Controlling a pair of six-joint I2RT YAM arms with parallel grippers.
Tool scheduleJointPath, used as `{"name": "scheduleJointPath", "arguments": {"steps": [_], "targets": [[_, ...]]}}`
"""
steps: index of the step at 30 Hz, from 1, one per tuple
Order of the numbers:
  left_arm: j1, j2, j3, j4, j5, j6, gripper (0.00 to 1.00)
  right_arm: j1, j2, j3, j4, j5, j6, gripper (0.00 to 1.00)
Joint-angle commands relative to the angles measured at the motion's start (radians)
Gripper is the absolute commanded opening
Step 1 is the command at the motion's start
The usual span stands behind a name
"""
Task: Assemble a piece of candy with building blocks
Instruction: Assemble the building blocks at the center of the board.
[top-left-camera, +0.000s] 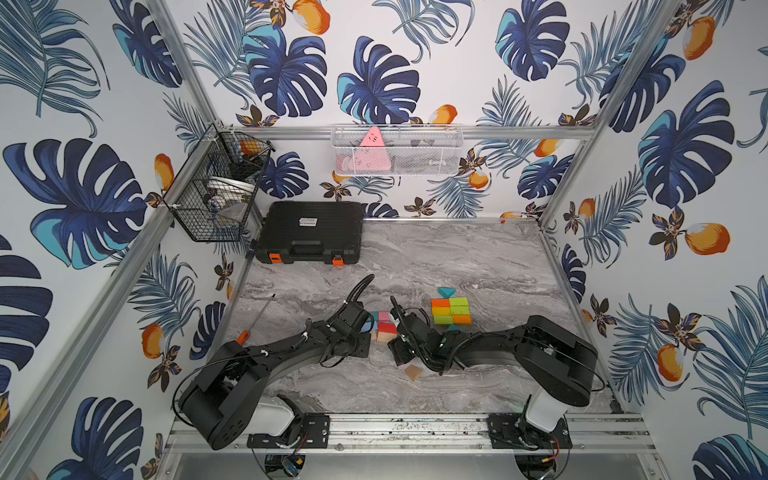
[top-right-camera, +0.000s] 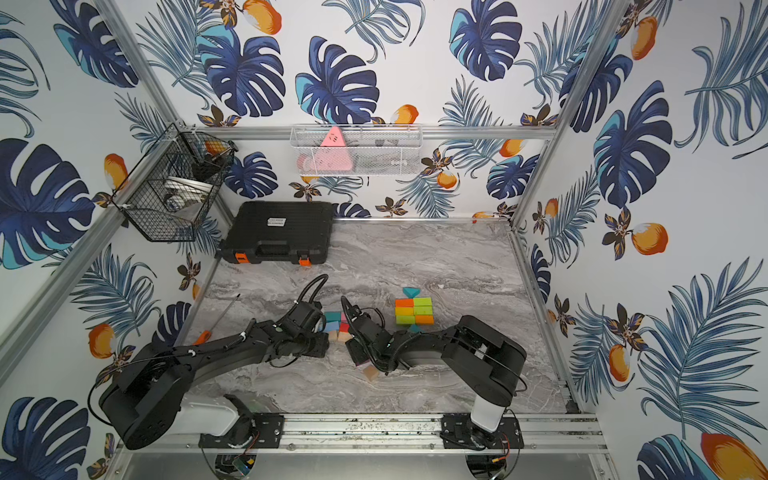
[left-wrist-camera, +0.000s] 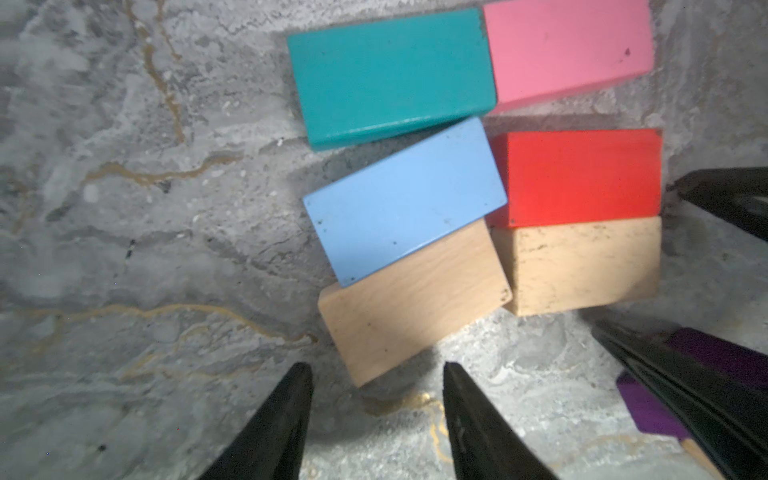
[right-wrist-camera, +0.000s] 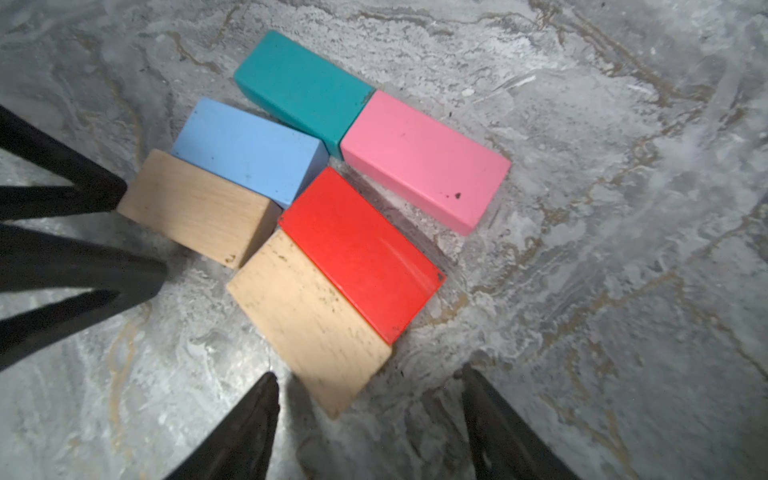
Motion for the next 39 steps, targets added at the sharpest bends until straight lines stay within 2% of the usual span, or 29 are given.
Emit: {"name": "scheduleJointPath", "arguments": {"steps": [1, 26, 39], "targets": [[0.002, 0.017, 0.006, -0.058, -0.013, -0.019, 0.56, -0.005, 0.022, -0.011, -0.181, -0.026, 0.019, 0.71], [0.002, 0.080, 0.065, -0.074, -0.062, 0.001, 0.55, -0.030, 0.045, -0.007, -0.160, -0.034, 0.015, 0.71], [0.002, 0.018, 0.030, -0.103, -0.064, -0.025, 0.56, -0.029, 0.013, -0.029, -0.156, -0.043, 0.023, 0.71]]}}
